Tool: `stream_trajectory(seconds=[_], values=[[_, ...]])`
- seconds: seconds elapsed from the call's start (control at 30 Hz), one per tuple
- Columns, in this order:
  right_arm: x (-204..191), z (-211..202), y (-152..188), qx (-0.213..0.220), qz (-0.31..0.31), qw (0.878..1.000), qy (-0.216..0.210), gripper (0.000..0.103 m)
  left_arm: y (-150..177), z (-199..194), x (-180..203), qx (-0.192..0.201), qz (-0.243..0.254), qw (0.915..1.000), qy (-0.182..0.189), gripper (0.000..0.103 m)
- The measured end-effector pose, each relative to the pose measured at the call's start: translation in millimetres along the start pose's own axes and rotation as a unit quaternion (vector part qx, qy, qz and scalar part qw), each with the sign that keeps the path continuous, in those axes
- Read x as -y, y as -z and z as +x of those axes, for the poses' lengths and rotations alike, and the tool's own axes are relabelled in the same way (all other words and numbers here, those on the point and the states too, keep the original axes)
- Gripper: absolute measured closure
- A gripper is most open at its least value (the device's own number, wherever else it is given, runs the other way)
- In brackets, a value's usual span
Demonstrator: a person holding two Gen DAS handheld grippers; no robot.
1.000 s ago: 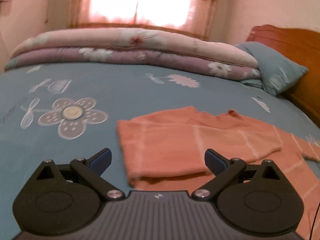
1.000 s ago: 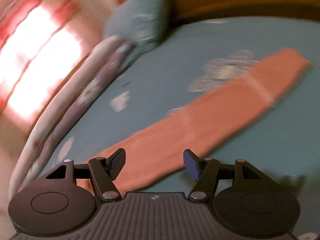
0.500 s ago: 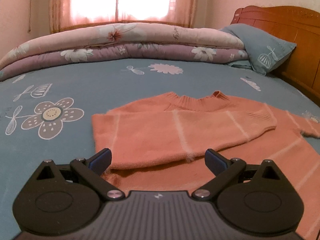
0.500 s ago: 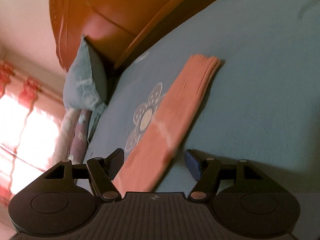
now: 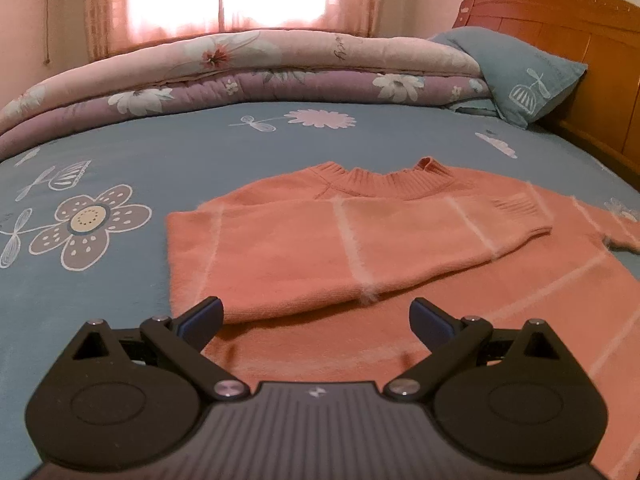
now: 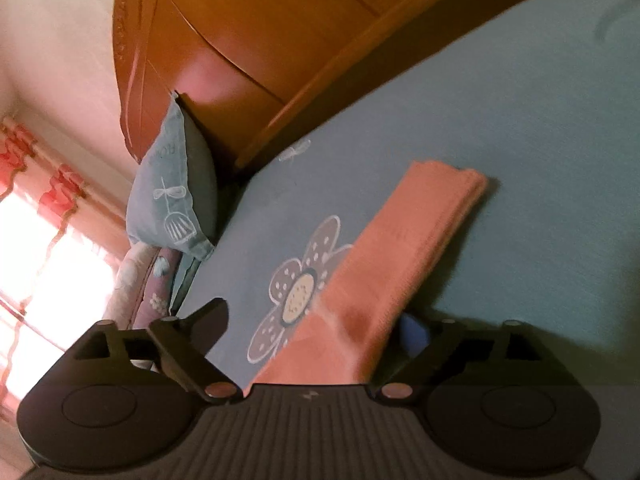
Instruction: Fold clothes
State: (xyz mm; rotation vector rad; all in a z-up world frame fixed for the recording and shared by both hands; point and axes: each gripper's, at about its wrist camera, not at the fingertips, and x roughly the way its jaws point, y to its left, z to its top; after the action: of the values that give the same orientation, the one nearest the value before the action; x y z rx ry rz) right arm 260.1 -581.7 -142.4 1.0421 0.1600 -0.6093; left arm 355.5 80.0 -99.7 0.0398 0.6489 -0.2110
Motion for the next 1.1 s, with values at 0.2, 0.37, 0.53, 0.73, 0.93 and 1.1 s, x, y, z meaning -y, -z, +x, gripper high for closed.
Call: stream_trajectory(seconds=[0.2,0.37,0.53,0.73,0.93,1.1], values=[[-18,13,6,-0.004,-0.077,0.995,0.068,0.047,-1,0,-3,0.001,-0.007,1.0000,-0.003,0.004],[-3,8,0,-0.021,-0.073,0.992,0.105,0.093,-2,-4,-4,0.007,-0.009,0.9999,0.003,0.004],[-27,13,-1,-0.042,-0.110,0.984,0.131,0.094,-6,-14,-8,0.016,-0.014,0.9997,0.008,0.004],[-88,0,11,-0.051,-0.161,0.982,0.079,0.094,-11,-25,-13,0.030,-0.022,0.9992,0.013,0.004],[-172,-13,46,-0.083,-0.240,0.967,-0.006,0.094,-16,-38,-19,0.049,-0.031,0.9980,0.025,0.004],[-238,-18,91,-0.117,-0.318,0.938,-0.066,0.094,-20,-47,-26,0.062,-0.043,0.9969,0.023,0.004]])
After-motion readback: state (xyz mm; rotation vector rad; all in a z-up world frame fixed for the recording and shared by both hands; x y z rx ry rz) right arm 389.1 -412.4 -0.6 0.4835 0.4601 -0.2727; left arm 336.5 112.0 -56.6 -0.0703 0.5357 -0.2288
